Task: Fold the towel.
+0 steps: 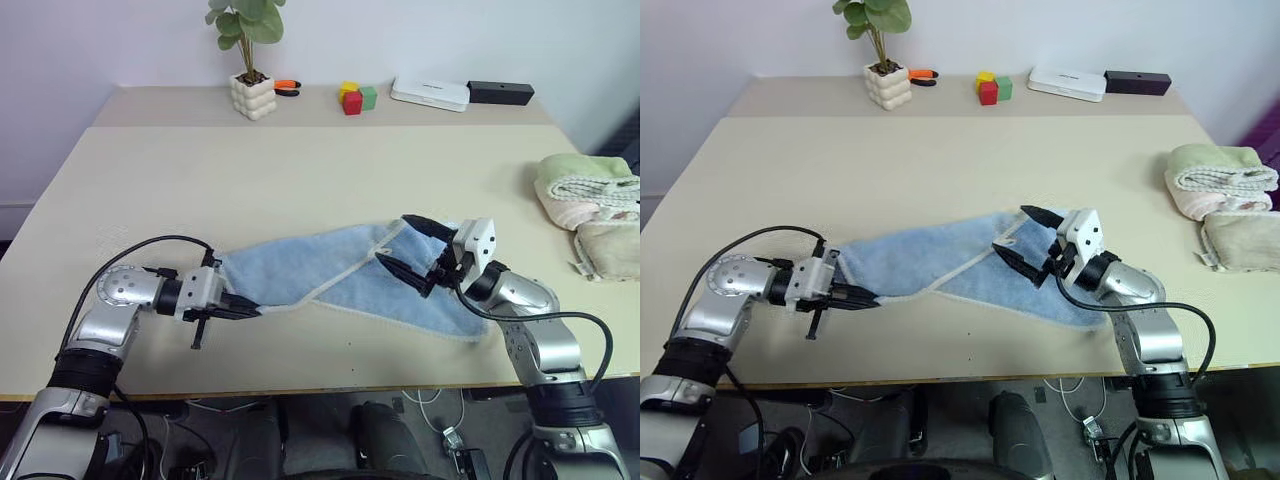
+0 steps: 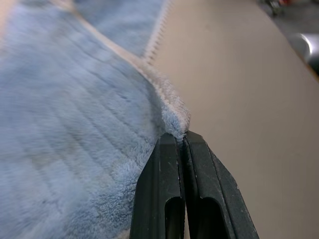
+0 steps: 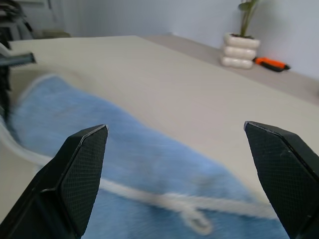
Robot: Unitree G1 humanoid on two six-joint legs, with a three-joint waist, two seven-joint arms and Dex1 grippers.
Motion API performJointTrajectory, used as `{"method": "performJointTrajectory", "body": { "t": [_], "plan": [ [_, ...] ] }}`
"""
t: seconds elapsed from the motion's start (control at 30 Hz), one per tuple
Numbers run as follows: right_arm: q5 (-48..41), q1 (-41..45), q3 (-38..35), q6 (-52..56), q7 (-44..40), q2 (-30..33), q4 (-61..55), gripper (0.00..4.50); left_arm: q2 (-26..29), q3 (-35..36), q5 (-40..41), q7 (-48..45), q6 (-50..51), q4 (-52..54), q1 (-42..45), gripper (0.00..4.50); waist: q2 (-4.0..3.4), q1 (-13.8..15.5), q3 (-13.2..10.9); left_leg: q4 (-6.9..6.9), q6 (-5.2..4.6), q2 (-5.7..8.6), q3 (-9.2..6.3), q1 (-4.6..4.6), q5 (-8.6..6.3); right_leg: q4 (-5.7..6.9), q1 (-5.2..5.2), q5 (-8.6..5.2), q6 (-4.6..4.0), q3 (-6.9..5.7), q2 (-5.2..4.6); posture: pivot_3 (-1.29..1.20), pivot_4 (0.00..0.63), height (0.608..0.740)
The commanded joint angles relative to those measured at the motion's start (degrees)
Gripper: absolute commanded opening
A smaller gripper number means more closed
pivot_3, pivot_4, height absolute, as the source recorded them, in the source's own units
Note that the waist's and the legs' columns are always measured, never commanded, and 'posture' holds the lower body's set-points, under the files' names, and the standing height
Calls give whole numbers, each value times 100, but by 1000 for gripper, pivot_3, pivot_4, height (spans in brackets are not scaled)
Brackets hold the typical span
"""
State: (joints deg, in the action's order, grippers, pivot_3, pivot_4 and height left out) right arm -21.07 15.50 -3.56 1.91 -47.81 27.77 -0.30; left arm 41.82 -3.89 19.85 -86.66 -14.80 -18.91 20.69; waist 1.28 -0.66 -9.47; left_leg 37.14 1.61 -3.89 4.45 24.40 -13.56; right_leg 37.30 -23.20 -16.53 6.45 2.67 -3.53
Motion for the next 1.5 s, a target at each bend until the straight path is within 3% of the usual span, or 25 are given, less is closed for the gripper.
{"method": "performJointTrajectory", "body": {
  "t": [0.03,0.2,0.43,0.9,1.03,1.23,1.5],
  "plan": [
    [342,301,-214,-102,393,114,516,4500,112,501,443,147,367,172,151,43,0,6,0,0,0,0,0,0,0,0,0,0,0,0,0,0,150,735],
    [721,633,-279,78,769,379,1226,4500,170,943,945,367,1206,491,124,43,0,0,0,0,0,1,1,2,0,-1,1,0,0,0,-2,0,150,735],
    [1109,1375,-465,606,1385,775,2450,4500,270,1215,951,382,1330,728,-339,43,-3,-41,-2,-5,0,-1,2,0,0,0,-4,-1,1,2,0,0,150,735],
    [1145,1953,-212,1958,861,765,3372,4500,164,1263,805,618,1165,1020,-766,43,-4,-33,-2,-5,0,-2,5,1,0,-1,-6,-1,1,4,0,0,150,735],
    [1079,2101,-264,2020,768,691,3485,3225,157,1246,761,643,1129,1008,-761,0,-4,-34,-2,-3,0,-2,6,0,0,-1,-4,-1,1,5,0,0,150,735],
    [1169,2132,-220,2107,813,653,3531,200,151,1200,732,675,1132,1048,-732,0,-4,-22,-2,-3,0,-1,6,1,0,-1,-4,-1,1,4,-1,0,150,735],
    [1343,1872,-175,1548,774,806,3098,89,45,1239,651,983,1267,809,-546,0,-4,-7,-2,-3,0,-1,7,1,0,-1,-4,-1,1,4,-1,0,150,735]
  ]
}}
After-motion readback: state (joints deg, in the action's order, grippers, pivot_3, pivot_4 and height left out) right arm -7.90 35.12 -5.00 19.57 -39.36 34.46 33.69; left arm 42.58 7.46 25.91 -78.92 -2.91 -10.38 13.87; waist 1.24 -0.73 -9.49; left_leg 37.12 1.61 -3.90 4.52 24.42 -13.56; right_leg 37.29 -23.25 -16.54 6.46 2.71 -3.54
